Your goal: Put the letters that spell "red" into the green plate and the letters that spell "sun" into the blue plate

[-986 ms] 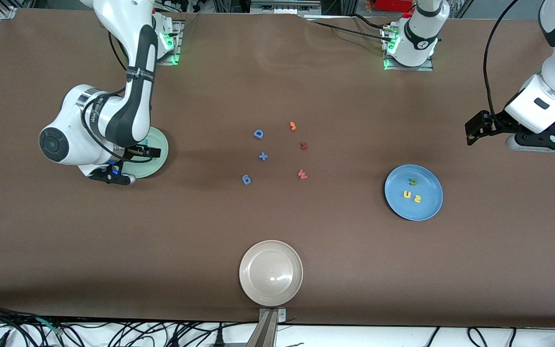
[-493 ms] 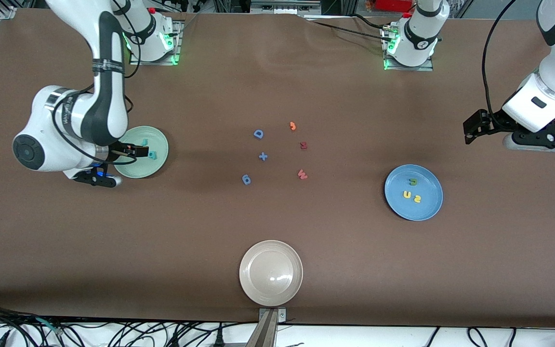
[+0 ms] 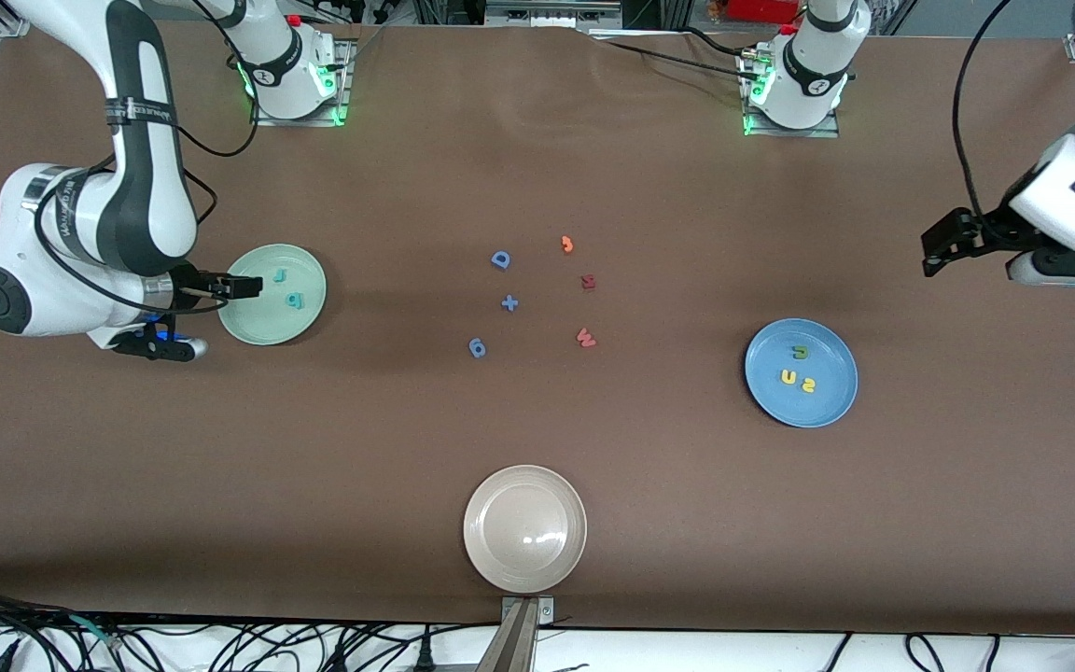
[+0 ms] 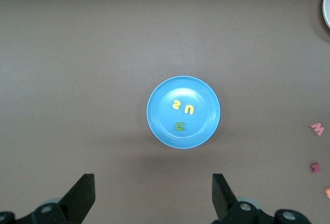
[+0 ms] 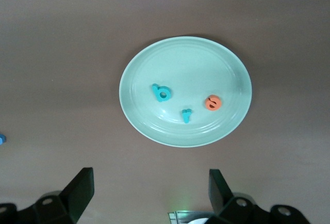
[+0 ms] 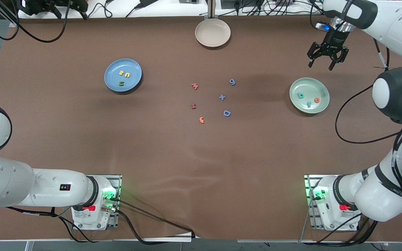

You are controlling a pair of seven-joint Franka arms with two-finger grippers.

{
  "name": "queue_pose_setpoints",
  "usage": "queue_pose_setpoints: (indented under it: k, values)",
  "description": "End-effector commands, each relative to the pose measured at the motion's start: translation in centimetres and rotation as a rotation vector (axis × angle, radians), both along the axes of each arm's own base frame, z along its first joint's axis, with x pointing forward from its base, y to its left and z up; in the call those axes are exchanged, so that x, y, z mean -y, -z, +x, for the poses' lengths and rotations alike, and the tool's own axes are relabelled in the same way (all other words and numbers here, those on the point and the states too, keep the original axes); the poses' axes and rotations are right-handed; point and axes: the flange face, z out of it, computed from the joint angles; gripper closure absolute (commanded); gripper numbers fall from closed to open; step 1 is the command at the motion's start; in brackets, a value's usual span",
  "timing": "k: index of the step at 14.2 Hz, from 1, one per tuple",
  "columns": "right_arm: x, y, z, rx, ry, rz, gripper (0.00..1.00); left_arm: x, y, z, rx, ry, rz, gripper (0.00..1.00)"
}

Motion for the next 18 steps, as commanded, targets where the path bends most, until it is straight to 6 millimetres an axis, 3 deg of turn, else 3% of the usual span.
queue_pose_setpoints:
  k: [1, 6, 16, 18]
  values:
    - [0.7, -2.6, -0.4, 0.017, 0.002, 0.007, 0.02, 0.1, -0.6, -1.3, -0.004, 0.052, -0.026, 0.00]
    - [2.6, -7.3, -1.2, 0.098, -0.056, -0.024, 0.02, 0.5, -0.4, -3.1, -0.027, 0.064, -0.024, 0.00]
    - [3.0, -19.1, -3.0, 0.455, -0.129, -0.077, 0.02, 1.5, -0.8, -2.1, -0.015, 0.077, -0.019, 0.00]
    - [2.6, -20.2, -3.0, 0.478, -0.133, -0.077, 0.01, 1.4, -0.8, -2.1, -0.015, 0.077, -0.019, 0.00]
